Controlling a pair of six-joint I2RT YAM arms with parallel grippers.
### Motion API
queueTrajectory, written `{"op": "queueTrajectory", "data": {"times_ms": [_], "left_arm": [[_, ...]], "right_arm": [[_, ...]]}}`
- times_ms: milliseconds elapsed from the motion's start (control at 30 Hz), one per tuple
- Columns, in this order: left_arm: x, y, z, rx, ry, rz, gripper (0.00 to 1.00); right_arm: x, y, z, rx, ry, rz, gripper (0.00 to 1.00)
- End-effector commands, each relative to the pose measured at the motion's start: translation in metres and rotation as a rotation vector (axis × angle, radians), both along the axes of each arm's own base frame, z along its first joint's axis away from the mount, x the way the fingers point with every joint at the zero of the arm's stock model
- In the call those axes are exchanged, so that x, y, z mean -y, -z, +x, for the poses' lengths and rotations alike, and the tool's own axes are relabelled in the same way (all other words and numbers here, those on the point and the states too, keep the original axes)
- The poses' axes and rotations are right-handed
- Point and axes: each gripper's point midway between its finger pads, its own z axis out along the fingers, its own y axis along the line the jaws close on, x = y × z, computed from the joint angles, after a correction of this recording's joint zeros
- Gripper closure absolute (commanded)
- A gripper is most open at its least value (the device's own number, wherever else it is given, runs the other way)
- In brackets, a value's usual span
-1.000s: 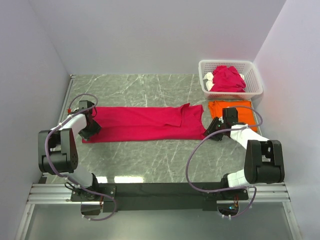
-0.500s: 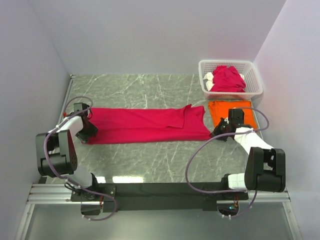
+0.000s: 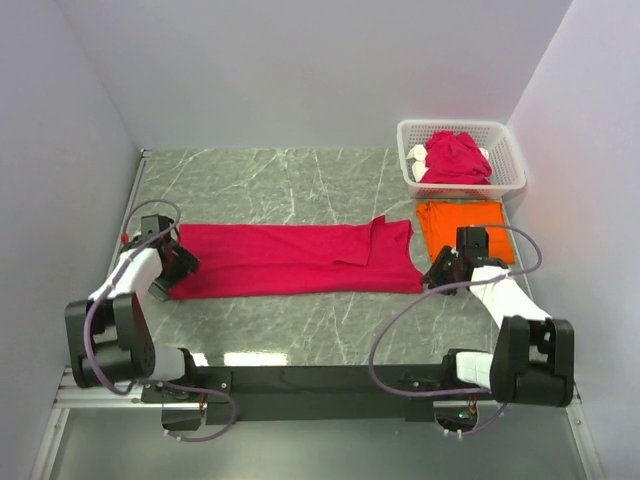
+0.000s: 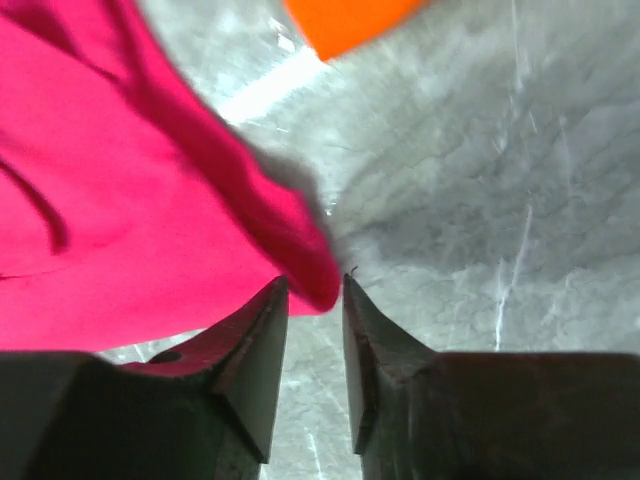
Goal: Fold and stack the t-shirts
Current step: Fold the tshirt
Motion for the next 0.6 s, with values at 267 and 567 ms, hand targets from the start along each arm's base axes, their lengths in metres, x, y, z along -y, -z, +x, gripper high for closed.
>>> {"op": "queueTrajectory", "data": {"times_ms": [267, 567], "left_arm": [[0.0, -0.089, 0.014, 0.26, 0.102, 0.154, 0.01], [0.021, -0.092, 0.024, 0.395, 0.224, 0.191, 0.01]], "right_arm": [[-0.041, -0.112, 0.064, 0.34, -0.079, -0.152, 0.58], [-0.149, -0.087, 0.086, 0.276, -0.235, 0.173, 0.55]]}}
